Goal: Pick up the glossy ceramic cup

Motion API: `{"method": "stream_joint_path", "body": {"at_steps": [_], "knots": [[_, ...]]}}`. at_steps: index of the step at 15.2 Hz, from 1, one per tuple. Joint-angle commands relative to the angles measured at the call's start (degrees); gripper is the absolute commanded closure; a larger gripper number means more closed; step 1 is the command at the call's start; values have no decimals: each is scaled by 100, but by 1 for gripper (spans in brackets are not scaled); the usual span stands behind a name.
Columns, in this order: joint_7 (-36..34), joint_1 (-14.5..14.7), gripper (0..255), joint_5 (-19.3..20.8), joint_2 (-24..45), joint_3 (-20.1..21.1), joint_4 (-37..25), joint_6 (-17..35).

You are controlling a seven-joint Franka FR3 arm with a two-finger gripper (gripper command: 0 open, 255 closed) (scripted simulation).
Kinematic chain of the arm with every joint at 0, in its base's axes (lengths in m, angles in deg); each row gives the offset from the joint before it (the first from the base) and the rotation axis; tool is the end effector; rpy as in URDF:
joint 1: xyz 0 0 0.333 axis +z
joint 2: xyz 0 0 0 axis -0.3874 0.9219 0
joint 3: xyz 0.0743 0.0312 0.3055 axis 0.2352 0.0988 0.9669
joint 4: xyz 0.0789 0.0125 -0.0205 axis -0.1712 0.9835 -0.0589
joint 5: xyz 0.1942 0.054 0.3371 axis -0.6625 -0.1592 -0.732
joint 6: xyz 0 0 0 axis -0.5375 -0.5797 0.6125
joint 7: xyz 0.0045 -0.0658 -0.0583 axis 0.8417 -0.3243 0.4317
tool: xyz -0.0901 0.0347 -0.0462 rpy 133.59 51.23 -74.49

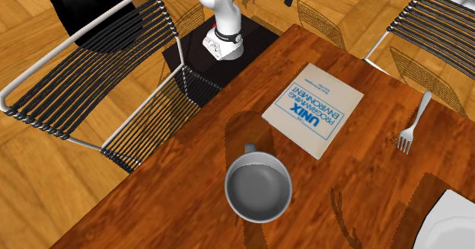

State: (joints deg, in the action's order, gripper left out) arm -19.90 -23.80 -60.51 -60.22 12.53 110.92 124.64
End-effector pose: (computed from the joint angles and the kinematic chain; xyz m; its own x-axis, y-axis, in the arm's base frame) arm 0.3018 -0.0079 0.5566 0.9853 -0.1539 -0.0737 -0.1561 -0.9874 -0.0262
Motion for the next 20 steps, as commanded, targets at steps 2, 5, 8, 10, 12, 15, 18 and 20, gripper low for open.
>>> {"method": "stream_joint_path", "body": {"at_steps": [2,5,8,10,12,15,18,20], "knots": [[120,-45,0,91,127,-104,-67,59],[471,-166,0,336,534,-410,-308,233],[813,-266,0,535,978,-703,-606,397],[1039,-322,0,639,1292,-892,-835,498],[1265,-371,0,718,1619,-1075,-1090,590],[1607,-432,0,788,2132,-1342,-1518,707],[1956,-486,0,796,2674,-1599,-2003,794],[2196,-523,0,765,3053,-1764,-2361,833]]}}
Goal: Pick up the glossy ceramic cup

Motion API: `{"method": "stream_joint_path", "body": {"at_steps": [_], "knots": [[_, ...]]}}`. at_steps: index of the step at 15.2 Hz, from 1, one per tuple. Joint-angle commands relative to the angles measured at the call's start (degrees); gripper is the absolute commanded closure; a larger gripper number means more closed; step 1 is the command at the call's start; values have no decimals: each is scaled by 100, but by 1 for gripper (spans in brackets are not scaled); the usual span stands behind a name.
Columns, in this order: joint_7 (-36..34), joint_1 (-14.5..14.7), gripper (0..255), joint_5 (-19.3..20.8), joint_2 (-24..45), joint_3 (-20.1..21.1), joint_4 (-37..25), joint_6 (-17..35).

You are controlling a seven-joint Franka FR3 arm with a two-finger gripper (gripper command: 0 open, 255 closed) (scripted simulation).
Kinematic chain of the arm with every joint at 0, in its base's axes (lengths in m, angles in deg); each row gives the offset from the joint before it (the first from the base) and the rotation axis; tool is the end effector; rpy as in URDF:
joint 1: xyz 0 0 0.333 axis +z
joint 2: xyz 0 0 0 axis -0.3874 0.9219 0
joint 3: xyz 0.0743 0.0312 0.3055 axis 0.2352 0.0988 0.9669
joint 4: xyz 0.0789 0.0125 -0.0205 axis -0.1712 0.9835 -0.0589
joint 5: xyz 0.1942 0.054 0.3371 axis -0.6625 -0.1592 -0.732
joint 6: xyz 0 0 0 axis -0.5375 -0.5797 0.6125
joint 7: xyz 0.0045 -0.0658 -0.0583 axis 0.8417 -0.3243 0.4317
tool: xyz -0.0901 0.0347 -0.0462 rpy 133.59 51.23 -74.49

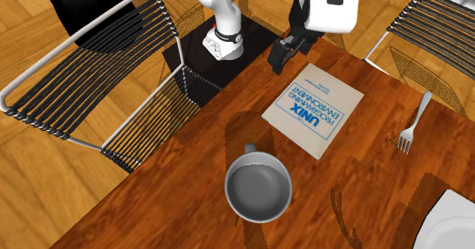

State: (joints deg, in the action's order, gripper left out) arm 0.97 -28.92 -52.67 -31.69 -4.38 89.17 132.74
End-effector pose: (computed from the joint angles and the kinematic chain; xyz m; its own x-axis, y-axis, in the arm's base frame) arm 0.4165 -0.2104 0.5506 0.9874 -0.1452 -0.0624 -0.1451 -0.9894 0.0061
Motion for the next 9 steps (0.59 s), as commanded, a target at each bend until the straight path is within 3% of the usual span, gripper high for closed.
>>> {"method": "stream_joint_path", "body": {"at_steps": [1,9], "knots": [[231,-33,0,-46,394,-152,-375,35],[1244,-347,0,-538,2112,-679,-2196,-77]]}}
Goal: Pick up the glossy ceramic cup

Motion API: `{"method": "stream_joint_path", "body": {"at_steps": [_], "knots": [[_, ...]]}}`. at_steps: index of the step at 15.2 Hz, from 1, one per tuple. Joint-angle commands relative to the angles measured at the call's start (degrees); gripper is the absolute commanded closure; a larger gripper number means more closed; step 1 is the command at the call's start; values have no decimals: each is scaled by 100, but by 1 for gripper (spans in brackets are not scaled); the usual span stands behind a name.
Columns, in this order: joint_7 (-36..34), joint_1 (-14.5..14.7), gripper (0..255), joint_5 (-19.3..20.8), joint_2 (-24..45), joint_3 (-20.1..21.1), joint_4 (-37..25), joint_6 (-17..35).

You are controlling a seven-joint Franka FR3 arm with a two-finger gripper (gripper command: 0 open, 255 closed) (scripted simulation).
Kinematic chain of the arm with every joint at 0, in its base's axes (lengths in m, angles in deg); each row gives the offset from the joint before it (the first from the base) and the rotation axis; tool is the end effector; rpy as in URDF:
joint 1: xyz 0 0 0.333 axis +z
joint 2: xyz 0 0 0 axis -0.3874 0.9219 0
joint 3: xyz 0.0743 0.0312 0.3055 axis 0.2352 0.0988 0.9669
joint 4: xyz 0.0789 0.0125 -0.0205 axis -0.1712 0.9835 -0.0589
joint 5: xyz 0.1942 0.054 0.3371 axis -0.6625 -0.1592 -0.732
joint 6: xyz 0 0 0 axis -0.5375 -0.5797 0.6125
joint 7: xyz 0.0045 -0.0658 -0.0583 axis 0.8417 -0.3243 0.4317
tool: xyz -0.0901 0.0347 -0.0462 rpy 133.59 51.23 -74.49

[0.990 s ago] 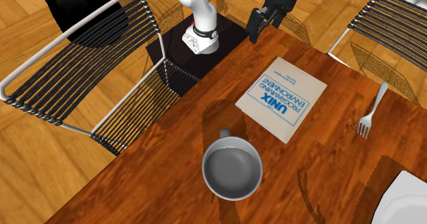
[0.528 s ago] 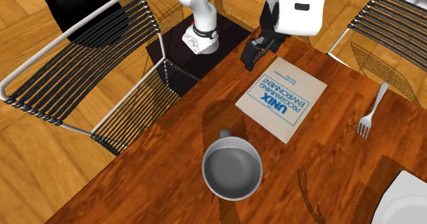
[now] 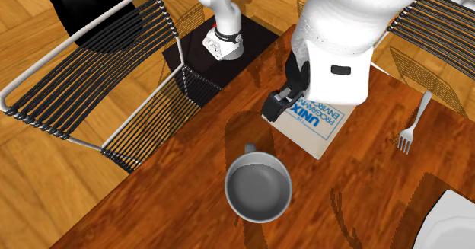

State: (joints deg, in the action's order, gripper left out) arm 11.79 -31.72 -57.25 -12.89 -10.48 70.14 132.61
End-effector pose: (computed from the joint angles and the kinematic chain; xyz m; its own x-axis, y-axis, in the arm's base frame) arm 0.4777 -0.3073 0.5481 0.9883 -0.1414 -0.0568 -0.1403 -0.9898 0.0229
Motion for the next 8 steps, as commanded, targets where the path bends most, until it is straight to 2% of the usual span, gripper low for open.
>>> {"method": "stream_joint_path", "body": {"at_steps": [1,5,8], "knots": [[287,-138,0,-172,471,-113,-570,-113],[750,-517,0,-581,1491,-229,-1846,-415],[1030,-931,0,-920,2367,-238,-3081,-799]]}}
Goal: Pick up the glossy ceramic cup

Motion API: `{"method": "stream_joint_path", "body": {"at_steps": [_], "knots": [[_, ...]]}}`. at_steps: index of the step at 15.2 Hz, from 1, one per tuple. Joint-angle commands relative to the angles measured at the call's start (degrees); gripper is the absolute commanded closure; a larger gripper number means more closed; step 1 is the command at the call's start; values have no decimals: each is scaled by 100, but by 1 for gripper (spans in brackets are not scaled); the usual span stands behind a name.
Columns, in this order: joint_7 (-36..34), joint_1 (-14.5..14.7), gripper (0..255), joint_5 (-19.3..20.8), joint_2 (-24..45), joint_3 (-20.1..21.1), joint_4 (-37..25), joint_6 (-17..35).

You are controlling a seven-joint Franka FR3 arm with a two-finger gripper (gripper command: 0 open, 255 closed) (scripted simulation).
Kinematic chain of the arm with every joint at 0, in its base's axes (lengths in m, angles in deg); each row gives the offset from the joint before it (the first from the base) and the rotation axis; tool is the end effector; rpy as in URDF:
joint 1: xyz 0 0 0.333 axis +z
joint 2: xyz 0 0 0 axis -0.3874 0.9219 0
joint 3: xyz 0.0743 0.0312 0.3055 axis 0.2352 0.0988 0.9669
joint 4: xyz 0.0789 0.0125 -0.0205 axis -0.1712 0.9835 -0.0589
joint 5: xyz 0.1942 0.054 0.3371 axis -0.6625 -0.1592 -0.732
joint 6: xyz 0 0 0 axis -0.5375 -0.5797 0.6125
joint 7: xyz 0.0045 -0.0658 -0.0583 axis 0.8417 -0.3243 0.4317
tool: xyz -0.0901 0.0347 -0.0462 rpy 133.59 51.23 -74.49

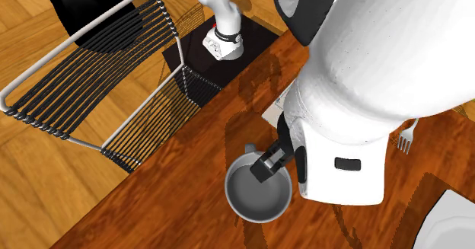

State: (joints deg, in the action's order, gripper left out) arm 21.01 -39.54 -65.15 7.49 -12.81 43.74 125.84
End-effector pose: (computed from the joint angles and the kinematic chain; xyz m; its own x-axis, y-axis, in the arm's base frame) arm 0.5282 -0.3974 0.5543 0.9891 -0.1381 -0.0517 -0.1361 -0.9899 0.0396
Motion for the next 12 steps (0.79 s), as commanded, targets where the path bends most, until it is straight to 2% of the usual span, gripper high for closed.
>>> {"method": "stream_joint_path", "body": {"at_steps": [1,8,10,11,12], "knots": [[113,-174,0,-134,358,9,-487,-137],[92,-59,0,-85,230,18,299,520],[92,-59,0,-85,230,18,300,521],[90,-60,255,-88,239,20,286,515],[89,-57,255,-85,230,19,297,517]]}}
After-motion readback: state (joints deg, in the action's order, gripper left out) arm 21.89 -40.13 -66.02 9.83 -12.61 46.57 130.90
